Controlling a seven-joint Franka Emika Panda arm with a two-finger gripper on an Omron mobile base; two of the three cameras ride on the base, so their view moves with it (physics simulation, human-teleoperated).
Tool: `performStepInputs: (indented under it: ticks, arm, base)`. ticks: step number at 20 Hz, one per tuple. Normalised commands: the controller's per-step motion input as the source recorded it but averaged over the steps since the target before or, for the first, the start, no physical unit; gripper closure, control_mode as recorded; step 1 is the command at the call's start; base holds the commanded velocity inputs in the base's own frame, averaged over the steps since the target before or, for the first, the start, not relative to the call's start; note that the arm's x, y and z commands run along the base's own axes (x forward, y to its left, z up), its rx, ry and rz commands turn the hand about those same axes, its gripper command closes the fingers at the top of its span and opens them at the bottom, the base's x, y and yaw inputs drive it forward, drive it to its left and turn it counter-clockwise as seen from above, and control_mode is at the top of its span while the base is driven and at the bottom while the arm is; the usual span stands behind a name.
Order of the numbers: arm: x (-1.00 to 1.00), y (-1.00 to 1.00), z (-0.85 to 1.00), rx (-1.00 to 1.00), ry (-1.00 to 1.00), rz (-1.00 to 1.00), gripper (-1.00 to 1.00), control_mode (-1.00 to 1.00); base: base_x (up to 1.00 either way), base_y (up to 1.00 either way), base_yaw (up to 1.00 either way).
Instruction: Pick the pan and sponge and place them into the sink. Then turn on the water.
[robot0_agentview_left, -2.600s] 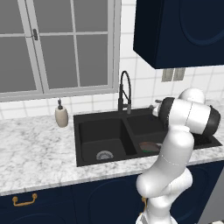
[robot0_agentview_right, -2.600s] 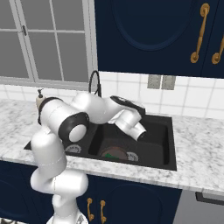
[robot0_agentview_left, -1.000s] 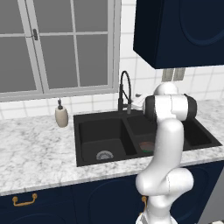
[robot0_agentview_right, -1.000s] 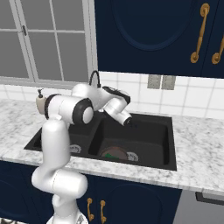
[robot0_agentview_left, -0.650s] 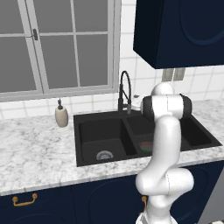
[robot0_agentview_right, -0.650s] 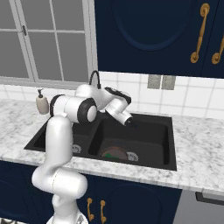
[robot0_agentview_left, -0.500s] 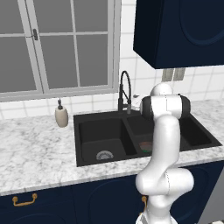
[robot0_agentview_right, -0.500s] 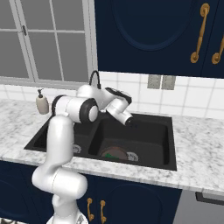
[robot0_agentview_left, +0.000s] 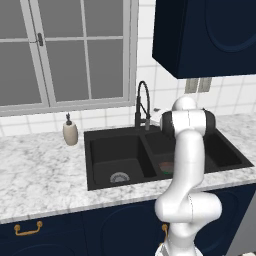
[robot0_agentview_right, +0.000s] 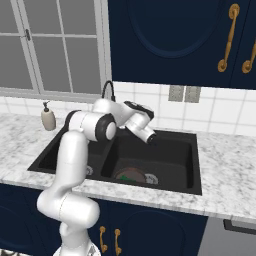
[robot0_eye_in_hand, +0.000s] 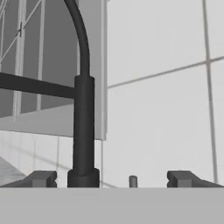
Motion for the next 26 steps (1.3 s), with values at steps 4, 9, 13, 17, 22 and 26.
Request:
performStepInputs:
  ticks: [4, 9, 13, 17, 22, 26]
  arm:
    - [0.02, 0.0, 0.0, 0.0, 0.0, 0.0, -1.0, -1.0]
    - [0.0, 0.0, 0.0, 0.0, 0.0, 0.0, -1.0, -1.0]
    - [0.07, 0.01, 0.0, 0.0, -0.02, 0.0, -1.0, -1.0]
    - [0.05, 0.12, 0.0, 0.0, -0.02, 0.0, -1.0, -1.0]
    - [0.12, 0.0, 0.0, 0.0, 0.0, 0.0, -1.0, -1.0]
    - [0.09, -0.01, 0.0, 0.0, 0.0, 0.0, -1.0, -1.0]
  base:
    - [0.0, 0.0, 0.0]
    - [0.0, 0.0, 0.0]
    - [0.0, 0.0, 0.0]
    - [0.0, 0.0, 0.0]
    - [0.0, 0.0, 0.0]
    - [0.0, 0.0, 0.0]
